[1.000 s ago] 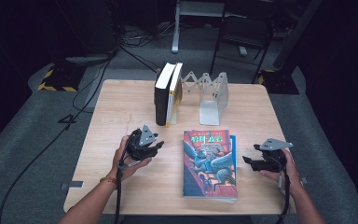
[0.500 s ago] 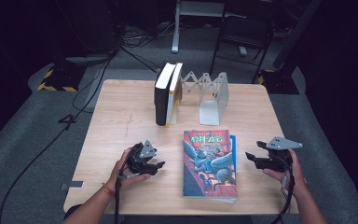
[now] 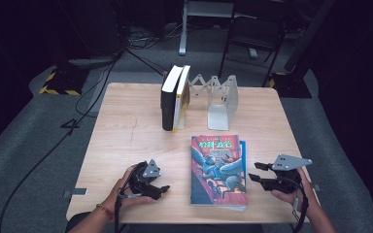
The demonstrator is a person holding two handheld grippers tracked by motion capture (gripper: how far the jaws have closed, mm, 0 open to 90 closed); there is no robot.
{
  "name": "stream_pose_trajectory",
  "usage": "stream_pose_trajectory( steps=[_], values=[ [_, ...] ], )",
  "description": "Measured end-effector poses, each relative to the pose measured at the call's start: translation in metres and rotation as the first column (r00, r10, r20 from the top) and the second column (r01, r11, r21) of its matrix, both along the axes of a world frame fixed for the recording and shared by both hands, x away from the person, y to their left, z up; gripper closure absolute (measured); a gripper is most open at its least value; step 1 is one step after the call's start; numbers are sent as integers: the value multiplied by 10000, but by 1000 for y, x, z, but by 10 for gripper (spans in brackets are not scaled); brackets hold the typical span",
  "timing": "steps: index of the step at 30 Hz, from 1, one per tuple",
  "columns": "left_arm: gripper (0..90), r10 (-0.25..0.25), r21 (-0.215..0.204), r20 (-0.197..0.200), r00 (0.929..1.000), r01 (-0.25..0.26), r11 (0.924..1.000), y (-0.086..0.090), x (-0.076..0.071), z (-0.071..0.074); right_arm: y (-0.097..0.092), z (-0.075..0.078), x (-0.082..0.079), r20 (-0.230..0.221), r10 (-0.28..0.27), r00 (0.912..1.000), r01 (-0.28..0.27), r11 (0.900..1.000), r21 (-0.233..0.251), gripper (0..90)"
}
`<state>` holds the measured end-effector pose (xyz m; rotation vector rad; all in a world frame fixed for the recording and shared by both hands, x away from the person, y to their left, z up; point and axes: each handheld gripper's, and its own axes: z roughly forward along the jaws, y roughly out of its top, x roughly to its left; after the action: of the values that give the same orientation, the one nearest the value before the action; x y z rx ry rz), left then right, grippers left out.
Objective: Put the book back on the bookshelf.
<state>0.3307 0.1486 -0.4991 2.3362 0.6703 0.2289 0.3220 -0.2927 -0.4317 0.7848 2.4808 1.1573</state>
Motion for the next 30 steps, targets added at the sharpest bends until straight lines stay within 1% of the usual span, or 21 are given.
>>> stream_pose_trajectory(
  steps=[1, 2, 5, 6, 7, 10, 12, 13, 15, 16, 17, 18, 19, 20, 22, 24, 25, 26, 27, 29, 30],
  values=[
    [233, 14, 12, 8, 10000, -14, 10000, 0, -1, 0, 1, -1, -3, -68, 171, 9998, -172, 9998, -107, 530],
    [233, 33, -15, 15, 10000, -33, 10000, 0, -1, 0, 2, -1, -6, -14, 276, 9996, -276, 9992, -274, 541],
    [232, 51, -123, 112, 9999, -50, 9999, 0, -2, -2, 4, 0, -13, -150, 616, 9980, -622, 9971, -440, 554],
    [227, 51, -176, 181, 9998, -48, 9998, 0, -3, -2, 4, 1, -16, -194, 731, 9971, -738, 9964, -418, 561],
    [224, -8, -214, 212, 9998, 13, 9998, 0, -2, -3, 4, 1, -18, -311, 917, 9953, -930, 9947, -448, 562],
    [215, -117, -354, 226, 9997, 125, 9993, -1, -2, -4, 5, -1, -27, -510, 1247, 9909, -1280, 9896, -663, 554],
    [216, -170, -321, 205, 9996, 177, 9993, -1, -2, -4, 6, -2, -31, -646, 1475, 9870, -1518, 9860, -689, 545],
    [216, -152, -320, 201, 9997, 158, 9994, -2, -2, -4, 7, -3, -33, -673, 1615, 9846, -1670, 9822, -858, 540],
    [216, -159, -328, 235, 9996, 167, 9993, -2, -2, -4, 9, -2, -34, -711, 1725, 9824, -1784, 9802, -860, 540],
    [215, -169, -376, 227, 9996, 178, 9991, -2, -2, -4, 9, -1, -35, -739, 1783, 9812, -1848, 9784, -927, 534],
    [216, -204, -374, 246, 9995, 213, 9991, -2, -2, -4, 10, -1, -36, -715, 1814, 9808, -1885, 9759, -1096, 535],
    [216, -194, -399, 260, 9995, 205, 9990, -3, -2, -5, 10, -1, -37, -749, 1831, 9802, -1908, 9751, -1128, 535],
    [215, -222, -409, 271, 9994, 233, 9989, -3, -2, -5, 10, 0, -38, -893, 1943, 9769, -2032, 9734, -1059, 540],
    [216, -262, -402, 275, 9993, 272, 9988, -3, -2, -5, 10, -1, -38, -1014, 2013, 9743, -2121, 9710, -1104, 540],
    [215, -278, -390, 287, 9992, 289, 9988, -4, -2, -5, 11, -1, -40, -1070, 2138, 9710, -2266, 9657, -1265, 539],
    [215, -299, -407, 255, 9992, 309, 9987, -5, -1, -5, 12, -2, -40, -1322, 2333, 9634, -2485, 9620, -1129, 535],
    [215, -301, -412, 250, 9992, 311, 9987, -6, -1, -5, 13, -4, -41, -1464, 2451, 9584, -2631, 9572, -1202, 526],
    [215, -299, -401, 256, 9992, 309, 9987, -6, -1, -5, 14, -5, -41, -1561, 2493, 9558, -2702, 9538, -1314, 511],
    [215, -302, -403, 262, 9992, 312, 9987, -6, -1, -5, 15, -7, -41, -1631, 2518, 9539, -2750, 9512, -1401, 505],
    [215, -333, -385, 305, 9990, 345, 9987, -7, -1, -5, 16, -10, -42, -1776, 2484, 9522, -2755, 9498, -1483, 500],
    [215, -321, -416, 281, 9991, 333, 9986, -7, -1, -5, 17, -10, -42, -1781, 2492, 9520, -2763, 9496, -1483, 499]
  ],
)
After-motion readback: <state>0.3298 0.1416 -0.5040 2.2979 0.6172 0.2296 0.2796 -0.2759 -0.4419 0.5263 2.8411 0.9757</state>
